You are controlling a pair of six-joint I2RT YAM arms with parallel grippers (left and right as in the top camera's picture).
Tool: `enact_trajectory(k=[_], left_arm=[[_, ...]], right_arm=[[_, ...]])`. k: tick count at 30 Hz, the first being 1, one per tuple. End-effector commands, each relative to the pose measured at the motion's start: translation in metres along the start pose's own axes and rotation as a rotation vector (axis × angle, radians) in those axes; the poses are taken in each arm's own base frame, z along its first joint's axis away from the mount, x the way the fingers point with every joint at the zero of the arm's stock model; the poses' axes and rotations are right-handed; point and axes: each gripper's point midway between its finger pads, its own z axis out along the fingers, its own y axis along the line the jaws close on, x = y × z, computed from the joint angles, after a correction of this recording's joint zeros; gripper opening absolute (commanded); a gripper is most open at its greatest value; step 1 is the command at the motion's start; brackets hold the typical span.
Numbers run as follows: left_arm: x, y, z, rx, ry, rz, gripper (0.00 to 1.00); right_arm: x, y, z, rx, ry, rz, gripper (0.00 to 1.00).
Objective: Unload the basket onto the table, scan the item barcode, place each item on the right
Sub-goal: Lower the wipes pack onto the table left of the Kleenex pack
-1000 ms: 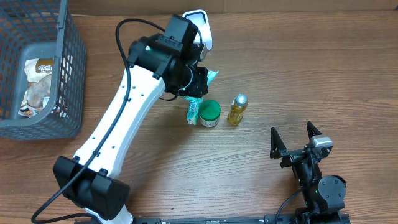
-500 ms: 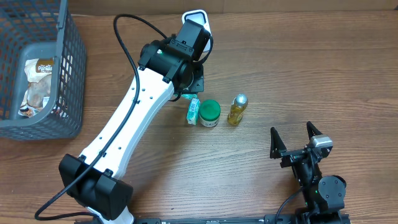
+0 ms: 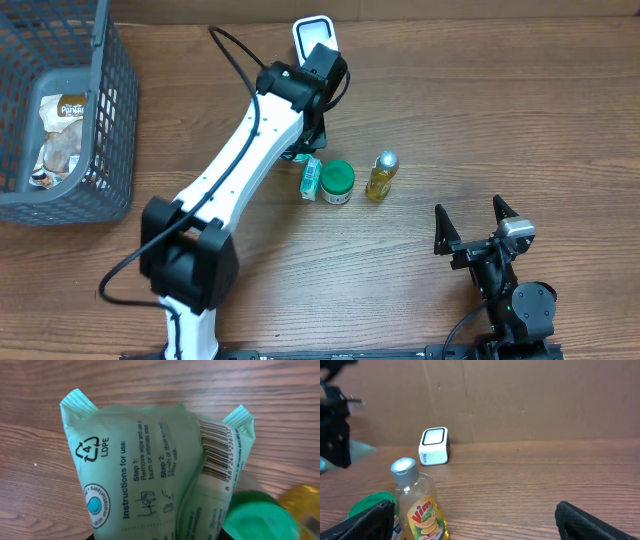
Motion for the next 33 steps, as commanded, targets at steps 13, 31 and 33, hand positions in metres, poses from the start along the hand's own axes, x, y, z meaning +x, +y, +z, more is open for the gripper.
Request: enact_trajectory(k=[13, 31, 33], left_arm=[[-0.008, 0.021, 0.046, 0.044, 0.142, 0.1, 0.16], [-0.007, 0.015, 0.05, 0.07, 0.152, 0.129, 0.45], [-0.007, 0.015, 0.05, 0.07, 0.152, 0.129, 0.5]], right_arm=[[0.002, -0.002, 0.0, 0.008, -0.005, -0.008, 1.0], [0.002, -0.002, 0.0, 0.008, -0.005, -0.008, 1.0], [0.002, -0.002, 0.0, 0.008, -0.005, -0.008, 1.0]])
